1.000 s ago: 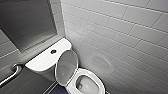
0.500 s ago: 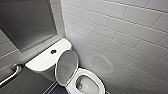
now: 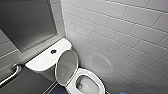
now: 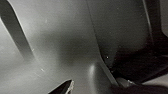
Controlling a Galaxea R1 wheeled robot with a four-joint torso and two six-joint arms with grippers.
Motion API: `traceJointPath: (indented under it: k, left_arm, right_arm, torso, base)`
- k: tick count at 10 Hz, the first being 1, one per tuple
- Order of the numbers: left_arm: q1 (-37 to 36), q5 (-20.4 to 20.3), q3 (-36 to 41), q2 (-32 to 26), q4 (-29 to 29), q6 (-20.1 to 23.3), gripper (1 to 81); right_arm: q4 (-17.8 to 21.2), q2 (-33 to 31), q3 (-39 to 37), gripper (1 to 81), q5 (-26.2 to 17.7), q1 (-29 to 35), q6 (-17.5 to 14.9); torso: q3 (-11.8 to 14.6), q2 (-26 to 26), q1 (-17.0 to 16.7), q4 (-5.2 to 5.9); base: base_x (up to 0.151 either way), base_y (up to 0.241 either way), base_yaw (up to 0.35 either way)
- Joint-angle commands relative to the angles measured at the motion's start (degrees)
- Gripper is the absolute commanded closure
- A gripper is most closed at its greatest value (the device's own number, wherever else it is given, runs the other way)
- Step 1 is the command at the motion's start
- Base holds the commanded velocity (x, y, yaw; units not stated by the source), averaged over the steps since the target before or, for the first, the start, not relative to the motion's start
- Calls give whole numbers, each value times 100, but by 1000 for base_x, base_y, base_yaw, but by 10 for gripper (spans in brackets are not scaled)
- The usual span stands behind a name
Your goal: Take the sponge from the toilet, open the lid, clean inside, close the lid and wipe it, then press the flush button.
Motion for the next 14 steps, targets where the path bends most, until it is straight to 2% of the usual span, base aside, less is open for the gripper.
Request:
traceJointPath:
  k: [1,2,3,5,8,10,12,13,14]
  left_arm:
    - [-10,221,2287,-1190,-404,29,10]
    - [8,61,2819,-1518,-422,29,10]
    - [17,53,3057,-1702,-431,29,10]
    - [17,79,3031,-1737,-509,20,10]
    - [61,105,3022,-1729,-554,29,10]
    - [87,70,3039,-1712,-554,29,10]
    - [96,105,3048,-1703,-563,29,10]
    - [114,96,3048,-1703,-563,20,10]
    - [131,79,3048,-1685,-563,29,10]
  right_arm:
    - [304,-55,-255,811,-809,1442,-340]
    - [304,130,-423,811,-967,1670,-340]
    - [321,357,-632,811,-1343,1926,-314]
    - [321,798,-1090,811,-1521,2251,-305]
    - [304,1396,-1583,811,-1538,2568,-305]
    - [312,1895,-1986,811,-1896,2787,-305]
    - [339,2213,-2225,811,-2004,3060,-305]
    - [347,2319,-2269,811,-2004,3140,-305]
    - [312,2433,-2304,811,-2004,3192,-305]
  torso:
    - [0,0,0,0]
    - [0,0,0,0]
    - [0,0,0,0]
    - [0,0,0,0]
    - [-2,2,0,0]
    - [-2,2,0,0]
    - [-5,2,0,0]
    - [-5,-571,369,0]
    - [-5,-578,374,0]
  base:
    - [0,0,0]
    - [0,0,0]
    - [0,0,0]
    - [0,0,0]
    - [0,0,0]
    - [0,0,0]
    - [0,0,0]
    - [0,0,0]
    - [0,0,0]
